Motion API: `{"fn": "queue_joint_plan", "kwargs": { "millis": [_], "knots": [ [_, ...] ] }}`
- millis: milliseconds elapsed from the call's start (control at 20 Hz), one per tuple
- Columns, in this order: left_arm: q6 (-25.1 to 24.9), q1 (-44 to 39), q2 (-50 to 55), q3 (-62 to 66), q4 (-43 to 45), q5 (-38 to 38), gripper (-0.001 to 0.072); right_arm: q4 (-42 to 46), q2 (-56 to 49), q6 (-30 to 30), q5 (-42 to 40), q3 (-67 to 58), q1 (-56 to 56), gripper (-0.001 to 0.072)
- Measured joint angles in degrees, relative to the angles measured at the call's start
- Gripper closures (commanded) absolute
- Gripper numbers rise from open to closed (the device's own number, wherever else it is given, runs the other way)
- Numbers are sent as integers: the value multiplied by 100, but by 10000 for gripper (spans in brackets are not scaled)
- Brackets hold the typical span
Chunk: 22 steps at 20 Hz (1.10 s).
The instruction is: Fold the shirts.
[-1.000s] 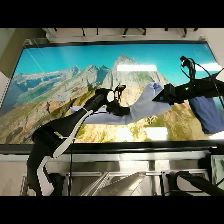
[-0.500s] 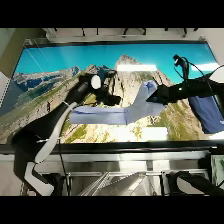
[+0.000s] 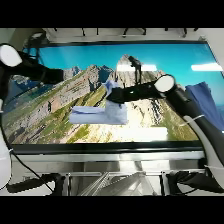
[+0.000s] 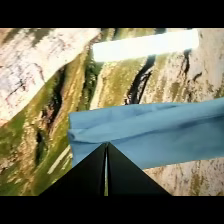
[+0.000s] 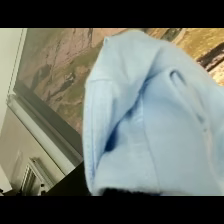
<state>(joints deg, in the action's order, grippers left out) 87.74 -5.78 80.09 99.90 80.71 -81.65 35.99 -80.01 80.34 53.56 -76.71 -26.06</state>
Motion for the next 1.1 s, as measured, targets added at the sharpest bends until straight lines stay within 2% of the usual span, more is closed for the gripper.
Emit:
{"fn": "queue_joint_plan", "kwargs": {
  "millis": [150,350,550,600,650,700,850,950,1050,1100],
  "knots": [
    [-63,483,-197,-2,-52,-31,692,-238,-636,0,-658,-267,-562,693],
    [-85,699,-212,-9,-116,13,691,-627,-1615,-15,-1211,-669,-1095,693],
    [-127,704,-170,-87,-138,46,691,-1414,-2494,-404,-1545,-997,-1478,672],
    [-127,704,-166,-144,-138,46,691,-1707,-2653,-579,-1580,-1038,-1539,470],
    [-127,704,-164,-212,-136,46,691,-2039,-2785,-789,-1613,-1071,-1578,79],
    [-127,704,-164,-286,-138,46,692,-2328,-2872,-1003,-1606,-1095,-1600,3],
    [-144,704,-164,-481,-136,59,691,-2820,-2951,-1447,-1266,-1134,-1405,7],
    [-153,704,-173,-542,-136,61,691,-2957,-2859,-1587,-704,-1139,-1093,26],
    [-170,704,-229,-570,-133,61,692,-2745,-2612,-1526,-76,-1145,-704,26],
    [-170,704,-264,-581,-131,61,691,-2376,-2424,-1377,212,-1123,-496,25]
  ]
}}
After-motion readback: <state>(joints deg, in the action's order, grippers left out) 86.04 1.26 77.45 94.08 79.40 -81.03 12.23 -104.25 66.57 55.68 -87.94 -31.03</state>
